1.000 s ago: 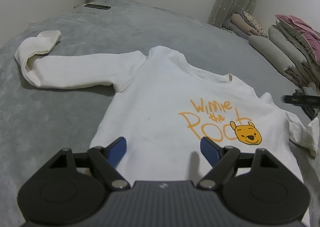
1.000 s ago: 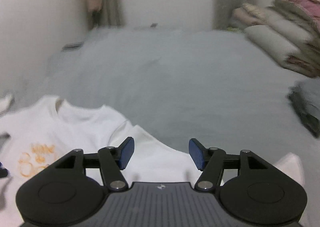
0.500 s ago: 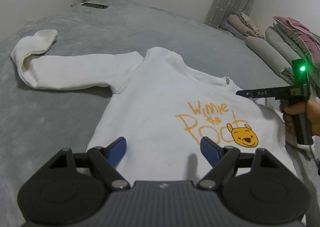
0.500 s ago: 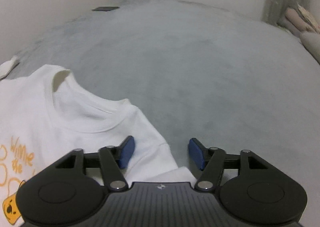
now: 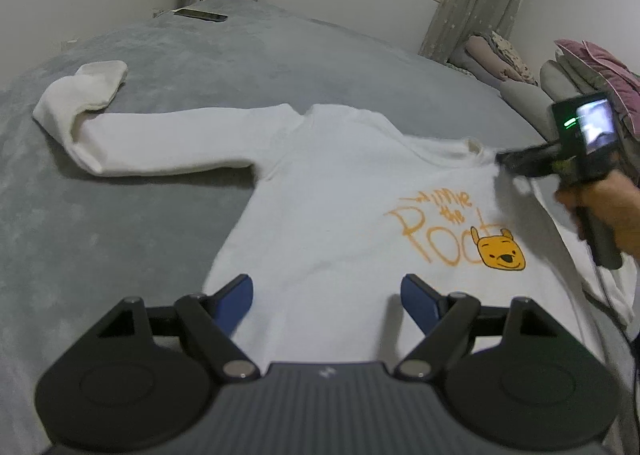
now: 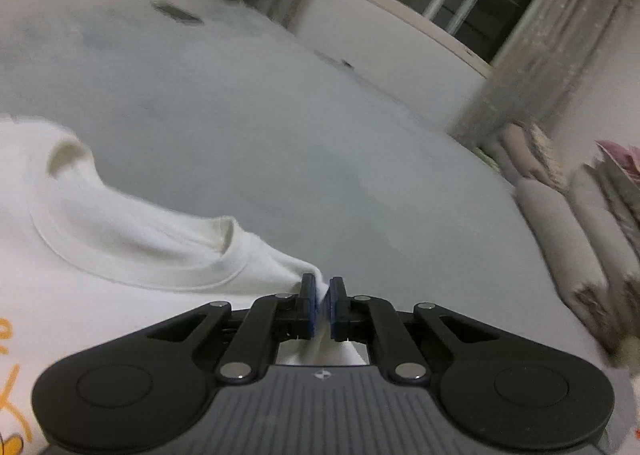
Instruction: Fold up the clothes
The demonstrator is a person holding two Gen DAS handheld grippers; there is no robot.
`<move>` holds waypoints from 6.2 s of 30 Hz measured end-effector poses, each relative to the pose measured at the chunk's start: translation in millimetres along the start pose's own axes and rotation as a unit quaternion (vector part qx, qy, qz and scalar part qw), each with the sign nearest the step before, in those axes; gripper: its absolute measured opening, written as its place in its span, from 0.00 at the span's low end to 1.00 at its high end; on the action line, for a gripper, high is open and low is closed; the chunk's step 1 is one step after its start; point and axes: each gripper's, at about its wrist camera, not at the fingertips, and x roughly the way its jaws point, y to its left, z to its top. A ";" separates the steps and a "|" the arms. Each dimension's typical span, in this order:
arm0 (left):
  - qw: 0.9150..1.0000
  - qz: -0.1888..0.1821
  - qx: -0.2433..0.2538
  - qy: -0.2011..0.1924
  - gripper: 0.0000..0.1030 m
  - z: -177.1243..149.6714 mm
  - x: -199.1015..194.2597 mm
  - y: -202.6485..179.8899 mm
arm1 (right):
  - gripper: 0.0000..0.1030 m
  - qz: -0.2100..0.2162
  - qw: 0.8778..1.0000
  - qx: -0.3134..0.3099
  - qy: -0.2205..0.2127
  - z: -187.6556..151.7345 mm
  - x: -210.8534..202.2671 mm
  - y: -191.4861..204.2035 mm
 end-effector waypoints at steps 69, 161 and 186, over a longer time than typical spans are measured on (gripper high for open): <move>1.000 0.014 0.012 -0.010 0.28 -41.0 -119.3 -8.5 | 0.33 0.122 0.920 0.371 0.011 -256.9 -254.3 -80.4; 0.996 -0.004 0.089 -0.014 0.48 -23.6 -4.9 -47.4 | 0.02 -0.061 0.998 -0.029 -0.015 -22.2 27.4 3.6; 0.999 0.008 -0.033 -0.021 0.52 -67.1 -129.2 32.4 | 0.43 0.276 0.873 0.397 0.053 -245.0 -244.9 -53.8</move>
